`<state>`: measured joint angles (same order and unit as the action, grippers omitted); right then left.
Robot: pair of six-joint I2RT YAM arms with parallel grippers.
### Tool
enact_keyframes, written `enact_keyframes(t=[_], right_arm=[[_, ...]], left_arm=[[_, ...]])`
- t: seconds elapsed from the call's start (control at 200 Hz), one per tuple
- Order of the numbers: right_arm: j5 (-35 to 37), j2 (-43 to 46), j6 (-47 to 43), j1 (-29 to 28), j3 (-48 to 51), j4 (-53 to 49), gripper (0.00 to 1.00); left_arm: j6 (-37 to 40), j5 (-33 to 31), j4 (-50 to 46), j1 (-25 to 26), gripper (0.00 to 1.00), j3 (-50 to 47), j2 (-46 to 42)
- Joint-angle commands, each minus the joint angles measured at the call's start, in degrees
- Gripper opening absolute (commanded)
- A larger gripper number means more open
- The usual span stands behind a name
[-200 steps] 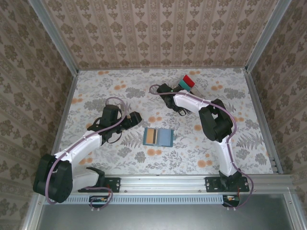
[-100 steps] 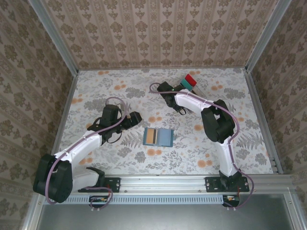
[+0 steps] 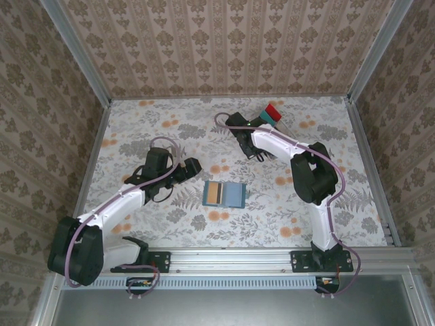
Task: Put the credit cards into the card holder
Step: Pick up the credit card from the storage box.
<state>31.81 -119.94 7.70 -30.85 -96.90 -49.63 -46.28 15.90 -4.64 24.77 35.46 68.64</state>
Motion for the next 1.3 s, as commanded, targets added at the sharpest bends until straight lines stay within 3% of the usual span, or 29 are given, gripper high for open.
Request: enact_keyframes(t=[0.0,0.265,0.54,0.585,0.94,1.29], right_arm=[[-3.37,2.47,1.61,0.35,-0.07,-2.32,0.00],[-10.23,8.33,6.43,0.35,1.73,-2.36,0.00],[-20.14,18.07,13.69,0.35,8.75,1.93,0.00],[-22.33,19.95,15.32,0.35,10.19,2.98,0.00],[-44.65,32.26,30.57,0.35,24.85,21.40,0.00],[-55.73,36.18,41.81,0.35,35.31,35.56,0.00]], left_arm=[[-0.43,0.69,-1.15,0.54,1.00,1.97,0.20],[-0.06,1.82,-0.99,0.98,0.99,3.11,0.87],[-0.60,4.90,0.08,0.98,0.91,4.98,2.68],[-0.80,5.48,0.41,2.80,0.90,5.42,2.89],[-3.59,11.15,4.50,3.88,0.80,9.16,6.07],[-9.96,19.17,14.80,3.70,0.75,9.89,10.84]])
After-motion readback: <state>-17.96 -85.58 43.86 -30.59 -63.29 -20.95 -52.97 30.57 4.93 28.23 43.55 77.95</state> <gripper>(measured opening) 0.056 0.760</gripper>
